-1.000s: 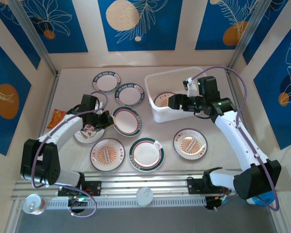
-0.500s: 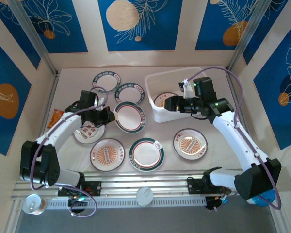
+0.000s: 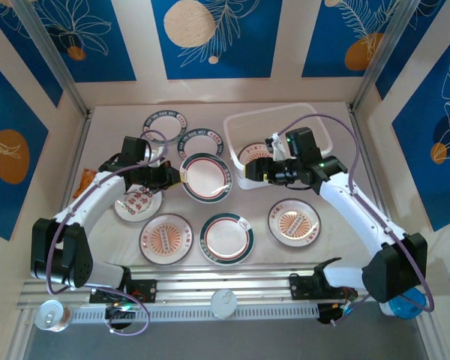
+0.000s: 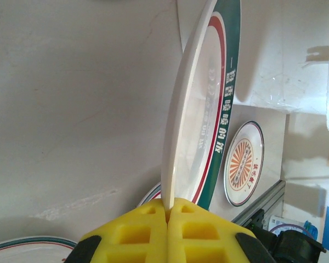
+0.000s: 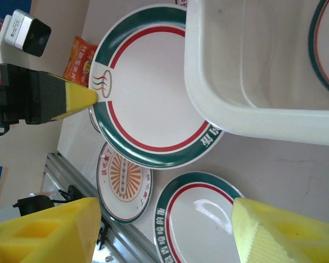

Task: Place the plates into the plastic bin on the countertop

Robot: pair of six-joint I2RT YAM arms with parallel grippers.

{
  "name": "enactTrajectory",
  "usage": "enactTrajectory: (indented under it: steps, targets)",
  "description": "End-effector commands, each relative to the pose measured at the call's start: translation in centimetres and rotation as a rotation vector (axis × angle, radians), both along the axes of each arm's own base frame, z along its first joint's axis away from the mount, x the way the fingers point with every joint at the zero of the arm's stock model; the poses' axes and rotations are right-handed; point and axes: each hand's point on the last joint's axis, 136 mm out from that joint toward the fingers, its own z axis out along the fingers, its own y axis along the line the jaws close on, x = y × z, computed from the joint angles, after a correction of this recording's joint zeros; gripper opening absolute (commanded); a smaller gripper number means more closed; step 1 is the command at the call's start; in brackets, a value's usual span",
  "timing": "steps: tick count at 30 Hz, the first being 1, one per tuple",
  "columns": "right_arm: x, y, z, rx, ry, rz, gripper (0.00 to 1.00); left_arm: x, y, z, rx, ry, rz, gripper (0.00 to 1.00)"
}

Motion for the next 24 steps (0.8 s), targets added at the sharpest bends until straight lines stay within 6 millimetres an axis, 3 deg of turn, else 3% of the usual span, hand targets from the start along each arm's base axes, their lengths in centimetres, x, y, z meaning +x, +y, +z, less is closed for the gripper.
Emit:
enactTrajectory:
  steps: [1,14,24]
  targets:
    - [-0.3,1.3,0.0,0.033,0.02,0.014,0.65,0.8,-0.6,3.1,-0.068,-0.093,-0.039,0.0]
    - [-0.4,3.6,-3.1,0.064,0.089,0.002,0.64,0.8,-1.1,3.8,-0.124,-0.103,-0.039,0.0]
    - [-0.5,3.5,-5.6,0.048,0.155,-0.03,0.62,0.2,-1.1,4.4,-0.141,-0.103,-0.036,0.0]
